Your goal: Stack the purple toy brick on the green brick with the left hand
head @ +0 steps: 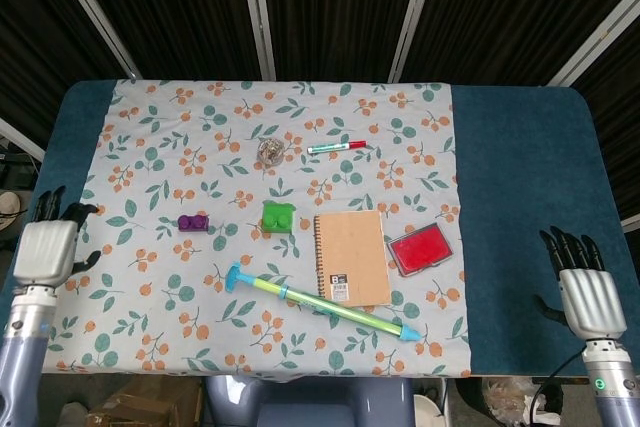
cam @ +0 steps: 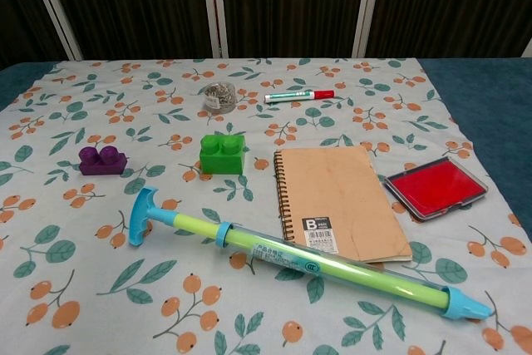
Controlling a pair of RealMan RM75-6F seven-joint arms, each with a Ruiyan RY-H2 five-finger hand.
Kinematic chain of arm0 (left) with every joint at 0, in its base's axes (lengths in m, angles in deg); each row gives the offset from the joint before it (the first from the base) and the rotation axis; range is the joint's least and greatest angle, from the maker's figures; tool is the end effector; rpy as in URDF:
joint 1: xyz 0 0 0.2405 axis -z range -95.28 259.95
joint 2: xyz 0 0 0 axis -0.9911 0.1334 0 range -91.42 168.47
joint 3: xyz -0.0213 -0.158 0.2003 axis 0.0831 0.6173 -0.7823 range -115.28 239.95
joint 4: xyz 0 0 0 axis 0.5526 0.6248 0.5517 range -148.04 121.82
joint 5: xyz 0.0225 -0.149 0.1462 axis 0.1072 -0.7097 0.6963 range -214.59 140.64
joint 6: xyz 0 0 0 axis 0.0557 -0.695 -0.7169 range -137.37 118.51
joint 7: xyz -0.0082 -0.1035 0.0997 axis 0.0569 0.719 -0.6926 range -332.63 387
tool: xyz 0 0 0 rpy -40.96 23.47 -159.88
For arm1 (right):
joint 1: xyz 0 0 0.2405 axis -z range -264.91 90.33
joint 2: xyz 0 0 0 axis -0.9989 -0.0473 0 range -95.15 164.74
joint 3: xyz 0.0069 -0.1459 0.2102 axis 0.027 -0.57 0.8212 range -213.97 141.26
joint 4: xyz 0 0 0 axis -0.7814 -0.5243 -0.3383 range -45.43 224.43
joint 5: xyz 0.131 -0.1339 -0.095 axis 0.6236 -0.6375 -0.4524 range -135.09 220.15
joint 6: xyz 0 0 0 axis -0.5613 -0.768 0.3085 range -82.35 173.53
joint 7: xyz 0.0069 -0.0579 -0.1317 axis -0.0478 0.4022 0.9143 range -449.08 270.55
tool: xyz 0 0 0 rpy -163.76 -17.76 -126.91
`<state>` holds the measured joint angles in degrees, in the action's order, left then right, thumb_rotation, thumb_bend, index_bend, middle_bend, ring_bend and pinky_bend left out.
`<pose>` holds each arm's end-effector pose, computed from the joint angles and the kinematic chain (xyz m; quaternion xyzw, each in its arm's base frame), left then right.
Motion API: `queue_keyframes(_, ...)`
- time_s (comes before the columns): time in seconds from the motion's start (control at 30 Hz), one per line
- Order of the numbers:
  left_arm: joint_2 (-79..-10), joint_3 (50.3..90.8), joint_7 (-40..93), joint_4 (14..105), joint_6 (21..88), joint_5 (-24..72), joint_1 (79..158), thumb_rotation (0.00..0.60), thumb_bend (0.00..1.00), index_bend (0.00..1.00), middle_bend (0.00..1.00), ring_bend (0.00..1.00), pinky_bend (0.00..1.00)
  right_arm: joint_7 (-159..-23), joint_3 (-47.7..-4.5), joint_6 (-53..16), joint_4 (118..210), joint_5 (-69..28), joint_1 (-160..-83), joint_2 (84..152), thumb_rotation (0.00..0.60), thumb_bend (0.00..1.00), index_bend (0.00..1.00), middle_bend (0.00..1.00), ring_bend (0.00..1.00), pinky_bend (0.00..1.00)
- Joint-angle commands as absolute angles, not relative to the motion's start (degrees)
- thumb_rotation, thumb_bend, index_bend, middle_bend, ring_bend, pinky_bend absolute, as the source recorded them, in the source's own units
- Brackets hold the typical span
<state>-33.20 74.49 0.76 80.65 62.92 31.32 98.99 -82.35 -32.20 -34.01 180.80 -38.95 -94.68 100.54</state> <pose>-0.2798 0.2701 0.1190 -0.6232 -0.3497 -0.2963 0.6337 -0.3173 -0.1993 0.1463 0.6139 -0.3815 0.3364 0.6037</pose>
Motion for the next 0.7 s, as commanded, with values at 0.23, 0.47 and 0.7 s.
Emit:
queue_keyframes(0.23,-40.0,80.1,-10.8,77.4,56.6,17.4,108.9,0.6,0.33,0.33,0.35,0.0,0.0,-82.2,-31.9,-33.6,180.4,-38.1,-94.7,100.7,0.6,0.22,0.03,0.06,0.09,0.0)
queue_keyframes(0.47,-46.4,80.1,-17.7,71.1,54.9,9.1,114.1,0.6,0.34,0.33,0.34,0.0,0.0,-81.5,-31.9,-32.8,180.0,-37.4,-95.1,101.1,0.6,0.22,0.03,0.06,0.09,0.0)
queue_keyframes(0.7,-53.1,78.9,-19.0,64.2,53.8,7.1,118.3,0.6,0.34,0.3,0.32,0.0,0.0,-80.4,-31.5,-31.0,179.2,-35.8,-95.9,102.0,0.6,0.22,0.03,0.06,0.09,0.0)
